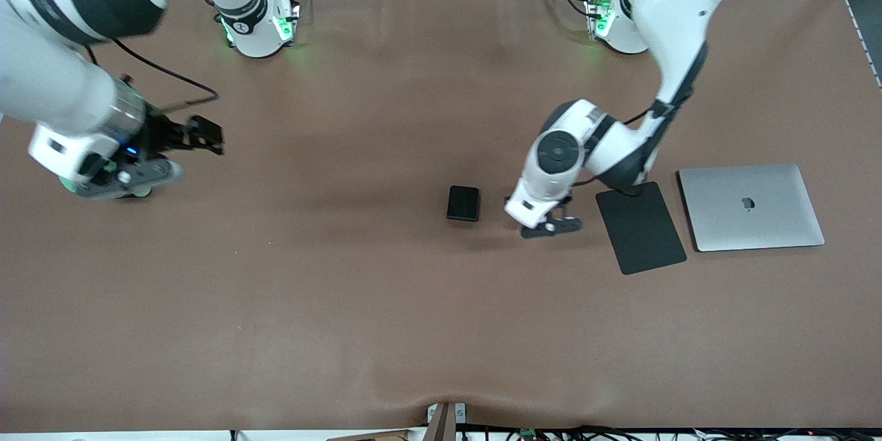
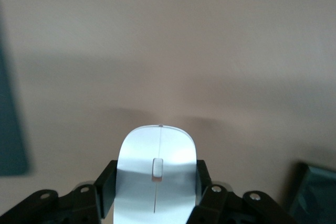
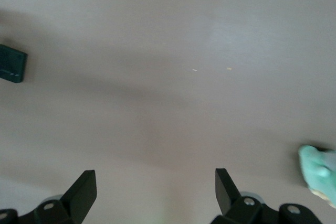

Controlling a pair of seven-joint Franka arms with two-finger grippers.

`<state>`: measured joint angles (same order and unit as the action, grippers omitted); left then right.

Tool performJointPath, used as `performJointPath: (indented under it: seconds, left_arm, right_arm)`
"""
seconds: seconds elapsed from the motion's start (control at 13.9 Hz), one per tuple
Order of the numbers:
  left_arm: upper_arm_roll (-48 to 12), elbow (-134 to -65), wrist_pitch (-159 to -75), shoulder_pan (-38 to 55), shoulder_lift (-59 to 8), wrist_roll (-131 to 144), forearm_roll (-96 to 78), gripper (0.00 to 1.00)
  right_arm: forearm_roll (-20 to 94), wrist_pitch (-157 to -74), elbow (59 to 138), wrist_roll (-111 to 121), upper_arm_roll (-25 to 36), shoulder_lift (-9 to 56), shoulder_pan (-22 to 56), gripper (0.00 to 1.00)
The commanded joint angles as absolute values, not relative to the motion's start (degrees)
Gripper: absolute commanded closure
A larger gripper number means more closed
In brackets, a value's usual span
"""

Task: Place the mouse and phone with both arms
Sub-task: 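Carry the mouse onto the black pad while the right gripper reaches the phone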

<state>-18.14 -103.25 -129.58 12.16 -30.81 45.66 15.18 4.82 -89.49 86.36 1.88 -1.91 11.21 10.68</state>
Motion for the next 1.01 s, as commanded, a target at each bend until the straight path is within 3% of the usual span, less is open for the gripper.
performJointPath:
  seconds: [0.0, 0.36, 0.72, 0.93]
  left_arm:
    - [-18.5, -105.0, -127.6, 5.8, -26.3, 43.0, 16.3, 1.00]
    - [-18.6, -108.9, -128.8, -6.1, -24.8, 30.4, 16.6, 1.00]
    - [-18.6, -116.2, -142.1, -14.0, -27.3, 23.1, 16.6, 1.00]
    - [-18.6, -116.0, -144.6, -15.1, -29.3, 22.0, 16.6, 1.00]
  right_arm:
    - [8.8, -88.6, 83.6, 2.2, -1.5, 15.1, 13.3, 0.00]
    - [8.0, -96.1, 83.5, -7.0, -1.4, 21.2, 24.9, 0.00]
    - [7.0, -101.5, 83.4, -22.5, -1.2, 25.8, 34.4, 0.00]
    - [4.8, -112.0, 82.4, -34.4, -1.1, 32.6, 38.5, 0.00]
